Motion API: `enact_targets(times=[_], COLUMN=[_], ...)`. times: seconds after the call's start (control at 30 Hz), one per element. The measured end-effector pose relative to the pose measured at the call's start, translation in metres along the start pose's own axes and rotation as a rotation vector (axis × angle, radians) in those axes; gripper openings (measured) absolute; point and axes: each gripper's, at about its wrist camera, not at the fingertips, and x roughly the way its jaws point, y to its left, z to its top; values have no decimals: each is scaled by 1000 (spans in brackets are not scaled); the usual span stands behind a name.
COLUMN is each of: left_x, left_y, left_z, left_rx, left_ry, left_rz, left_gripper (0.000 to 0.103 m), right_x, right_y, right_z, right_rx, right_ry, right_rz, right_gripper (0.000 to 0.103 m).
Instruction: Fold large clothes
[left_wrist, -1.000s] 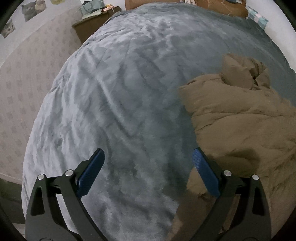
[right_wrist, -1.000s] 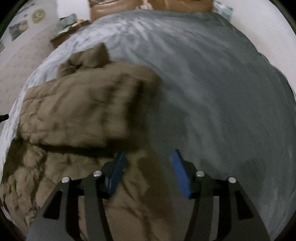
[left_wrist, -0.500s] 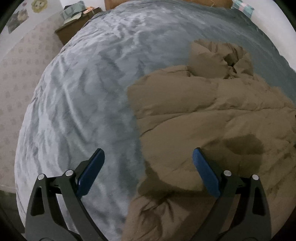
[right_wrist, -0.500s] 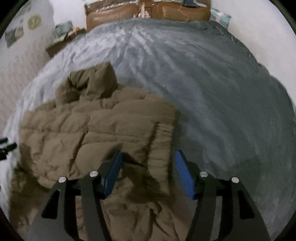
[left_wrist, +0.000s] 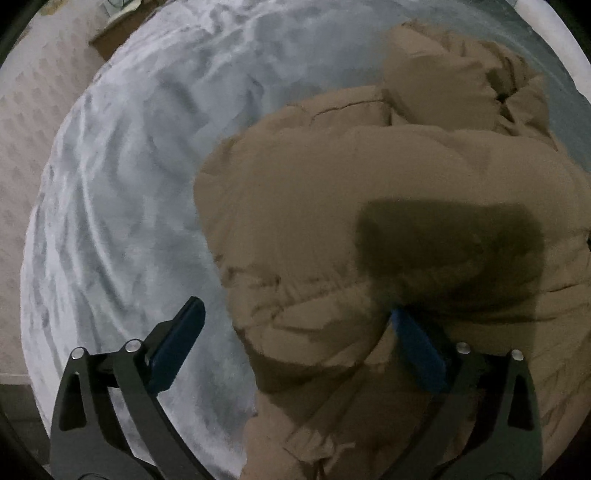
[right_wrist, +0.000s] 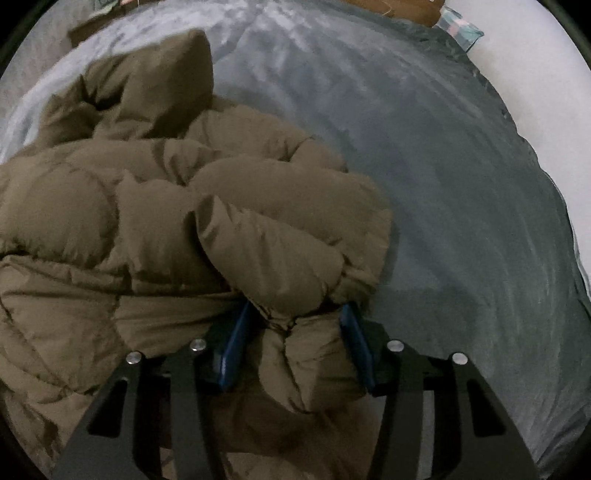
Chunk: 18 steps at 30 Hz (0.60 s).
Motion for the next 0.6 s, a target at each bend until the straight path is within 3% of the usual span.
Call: enact_targets(times=[0.13,0.27,0.33,0.43,0.5,0.6], left_x=[7,-19,-37,-69,-92,-122], left_y=[3,7,11,24,27,25], left_z=[0,-16,-28,-59,-87,-124], left_rx=[-22,4,-10,-74,-92,-96], left_ry=[8,-50,-88,-138,-183,-240], left_rz=[-23,22,43,-37,-74,-64], left_gripper=[100,100,100,100,100,100], right_x=[1,-24,-48,-85,-104,-130], right_y=[-3,-11,-21,-28,-27,-16], right_z=[0,-12,-28,-62,-89,-132], right_rx=[17,33,88,170,169,152], right_ry=[18,-16,-67,-133,-171,-205], right_rz=[13,26,60,178,187,180], right_gripper=[54,58,62,72,74,76])
